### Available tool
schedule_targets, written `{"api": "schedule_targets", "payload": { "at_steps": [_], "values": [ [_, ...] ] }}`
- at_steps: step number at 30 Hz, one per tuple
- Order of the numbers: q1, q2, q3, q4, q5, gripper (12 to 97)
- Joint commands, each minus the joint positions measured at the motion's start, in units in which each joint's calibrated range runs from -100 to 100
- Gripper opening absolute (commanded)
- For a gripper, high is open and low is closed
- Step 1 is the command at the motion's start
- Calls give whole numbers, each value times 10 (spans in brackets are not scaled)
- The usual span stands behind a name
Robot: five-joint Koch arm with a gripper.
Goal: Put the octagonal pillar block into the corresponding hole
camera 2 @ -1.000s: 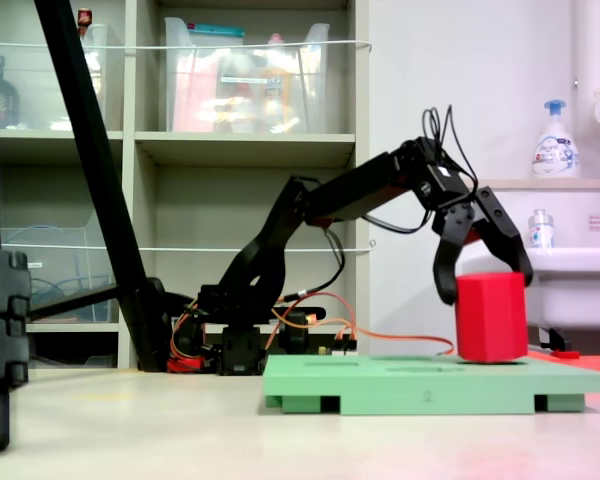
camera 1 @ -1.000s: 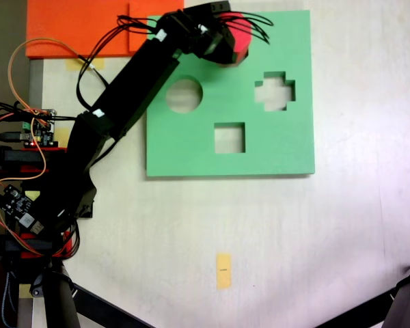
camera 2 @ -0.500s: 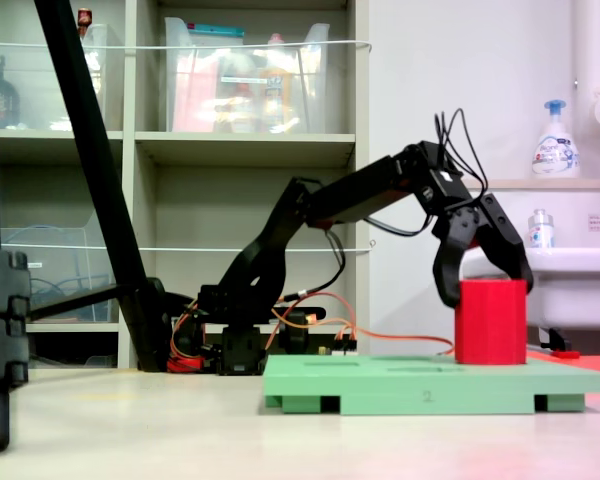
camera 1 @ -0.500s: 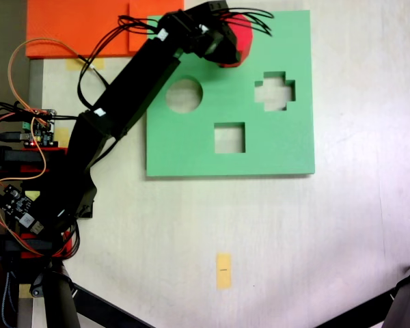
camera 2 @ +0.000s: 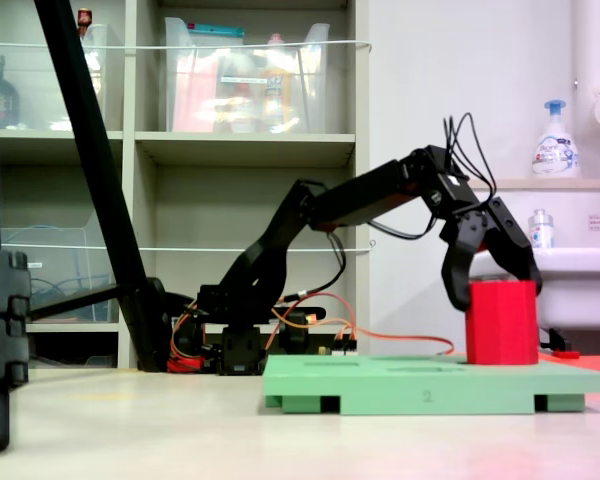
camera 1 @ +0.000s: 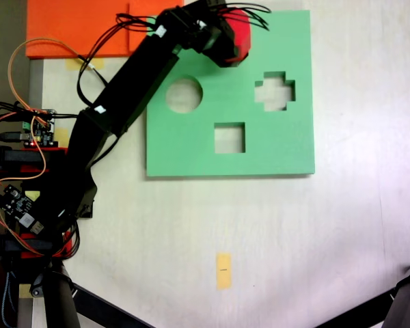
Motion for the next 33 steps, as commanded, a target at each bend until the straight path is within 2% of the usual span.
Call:
{"api": "schedule_targets", "payload": {
  "at_steps": [1, 17, 33],
  "values": [
    [7, -34, 39, 25, 7, 376],
    [0, -75, 38, -33, 6, 376],
    [-11, -46, 39, 3, -5, 377]
  ]
}}
